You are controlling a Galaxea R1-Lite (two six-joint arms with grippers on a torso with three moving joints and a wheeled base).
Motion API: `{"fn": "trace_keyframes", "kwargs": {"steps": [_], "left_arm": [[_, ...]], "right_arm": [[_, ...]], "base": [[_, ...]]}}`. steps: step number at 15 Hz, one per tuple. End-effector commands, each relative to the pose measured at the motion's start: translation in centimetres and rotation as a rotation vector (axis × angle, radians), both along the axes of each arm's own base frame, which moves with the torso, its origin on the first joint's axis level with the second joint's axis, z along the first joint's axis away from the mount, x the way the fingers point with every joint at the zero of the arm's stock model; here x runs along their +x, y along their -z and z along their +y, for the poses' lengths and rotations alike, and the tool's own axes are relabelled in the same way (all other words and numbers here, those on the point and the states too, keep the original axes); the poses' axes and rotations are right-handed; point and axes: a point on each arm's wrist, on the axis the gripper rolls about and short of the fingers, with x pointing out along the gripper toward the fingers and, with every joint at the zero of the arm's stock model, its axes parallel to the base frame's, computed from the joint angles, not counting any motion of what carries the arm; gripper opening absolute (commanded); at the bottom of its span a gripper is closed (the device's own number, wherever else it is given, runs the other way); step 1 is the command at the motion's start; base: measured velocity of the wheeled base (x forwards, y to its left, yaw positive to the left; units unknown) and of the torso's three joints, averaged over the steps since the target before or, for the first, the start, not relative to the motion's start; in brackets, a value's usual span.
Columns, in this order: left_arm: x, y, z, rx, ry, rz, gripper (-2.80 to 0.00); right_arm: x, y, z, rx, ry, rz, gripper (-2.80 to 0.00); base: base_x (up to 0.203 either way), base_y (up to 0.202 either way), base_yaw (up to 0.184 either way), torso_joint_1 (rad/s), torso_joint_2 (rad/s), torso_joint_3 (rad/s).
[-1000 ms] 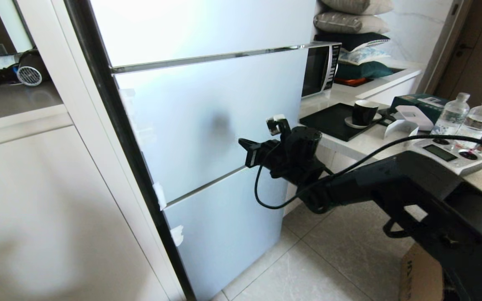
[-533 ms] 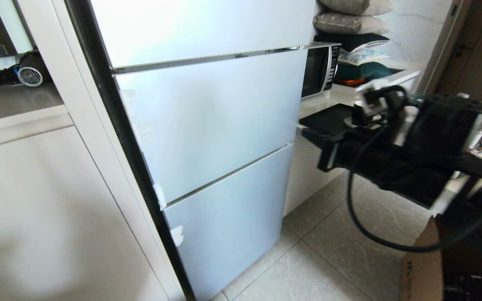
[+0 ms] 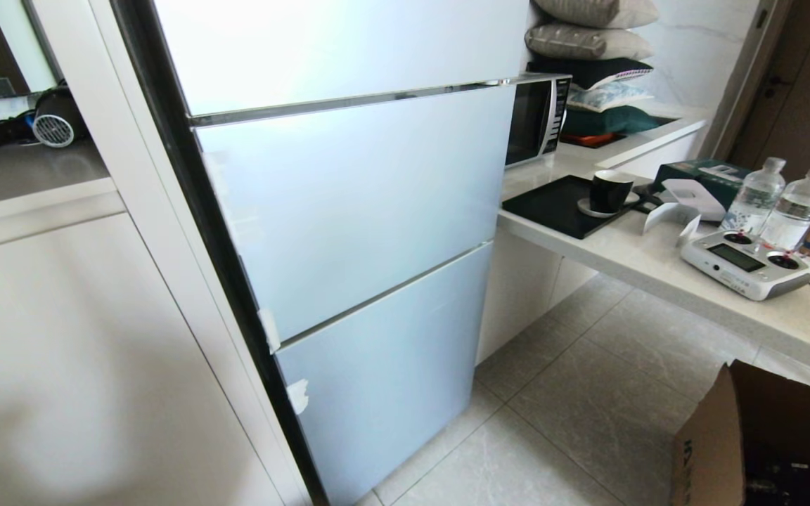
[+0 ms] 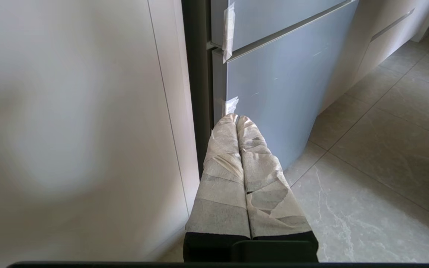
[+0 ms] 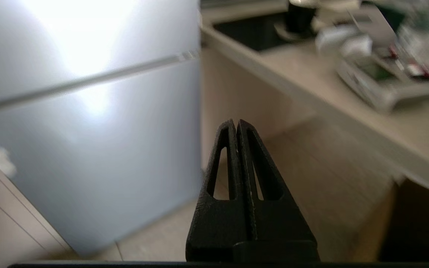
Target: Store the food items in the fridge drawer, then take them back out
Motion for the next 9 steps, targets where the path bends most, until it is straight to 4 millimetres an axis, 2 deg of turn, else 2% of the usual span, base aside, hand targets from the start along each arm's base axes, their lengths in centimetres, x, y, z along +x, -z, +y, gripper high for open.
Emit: {"fn": "trace_keyframes", "kwargs": {"steps": [1, 3, 4, 7, 9], "left_arm": [[0.0, 0.0, 0.0, 0.000, -0.001, 0.000, -2.80], [0.0, 0.0, 0.0, 0.000, -0.001, 0.000, -2.80], [0.0, 0.0, 0.0, 0.000, -0.001, 0.000, -2.80], [0.0, 0.0, 0.0, 0.000, -0.001, 0.000, -2.80], [0.0, 0.0, 0.0, 0.000, -0.001, 0.000, -2.80]], "right_arm": [[-4.6, 4.7, -1.5, 0.001, 0.057, 0.058, -2.80], [-5.7, 8.0, -1.4, 0.008, -0.015, 0.233, -2.80], [-5.8, 8.7, -1.3, 0.012, -0.035, 0.285, -2.80], [-5.8, 9.1, -1.3, -0.075, -0.086, 0.310, -2.80], [-5.9, 9.1, -1.3, -0.037, -0.078, 0.310, -2.80]], "base": [[0.000, 0.000, 0.000, 0.000, 0.00, 0.000], [0.000, 0.000, 0.000, 0.000, 0.00, 0.000], [0.000, 0.000, 0.000, 0.000, 0.00, 0.000], [0.000, 0.000, 0.000, 0.000, 0.00, 0.000], [0.000, 0.000, 0.000, 0.000, 0.00, 0.000]]}}
